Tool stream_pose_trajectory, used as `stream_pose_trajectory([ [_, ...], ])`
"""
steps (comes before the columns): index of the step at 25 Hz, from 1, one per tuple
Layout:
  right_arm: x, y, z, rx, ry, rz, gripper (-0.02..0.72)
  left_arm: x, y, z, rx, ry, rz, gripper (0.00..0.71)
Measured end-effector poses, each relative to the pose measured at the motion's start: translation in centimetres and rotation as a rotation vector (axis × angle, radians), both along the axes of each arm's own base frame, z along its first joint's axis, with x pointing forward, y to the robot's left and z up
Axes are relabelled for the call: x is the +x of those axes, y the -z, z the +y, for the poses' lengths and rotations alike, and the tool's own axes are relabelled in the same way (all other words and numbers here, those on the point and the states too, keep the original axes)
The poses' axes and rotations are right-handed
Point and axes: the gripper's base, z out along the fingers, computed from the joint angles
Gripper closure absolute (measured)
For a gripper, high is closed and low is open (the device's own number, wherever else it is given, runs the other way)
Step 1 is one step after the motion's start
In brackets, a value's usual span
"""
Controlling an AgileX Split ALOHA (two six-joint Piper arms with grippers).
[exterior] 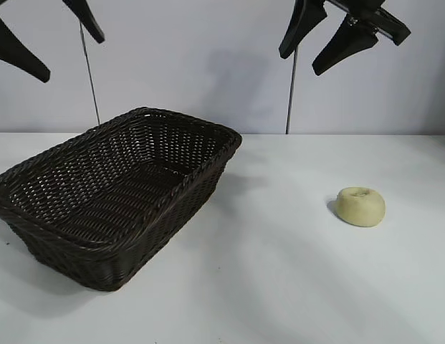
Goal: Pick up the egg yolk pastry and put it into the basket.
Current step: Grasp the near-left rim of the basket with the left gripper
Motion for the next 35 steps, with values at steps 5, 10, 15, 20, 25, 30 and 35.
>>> stream_pose_trajectory([
  [5,0.0,0.0,0.0,0.000,0.000,0.000,0.311,-1.4,-1.1,0.5,0.006,-0.033,0.013,0.212],
  [10,0.0,0.0,0.0,0.000,0.000,0.000,0.311,-3.1,0.4,1.4,0.060,-0.109,0.077,0.212],
  [15,0.0,0.0,0.0,0.000,0.000,0.001,0.311,-5.7,2.8,2.4,0.071,-0.219,0.128,0.212],
  [20,0.0,0.0,0.0,0.000,0.000,0.001,0.311,-7.4,6.3,3.0,0.041,-0.369,0.203,0.212],
  [25,0.0,0.0,0.0,0.000,0.000,0.001,0.311,-8.2,9.1,3.2,0.000,-0.469,0.237,0.212],
  [30,0.0,0.0,0.0,0.000,0.000,0.001,0.311,-8.9,10.5,2.4,-0.033,-0.479,0.238,0.212],
  [35,0.0,0.0,0.0,0.000,0.000,0.001,0.311,-8.7,10.4,1.6,-0.069,-0.496,0.193,0.212],
])
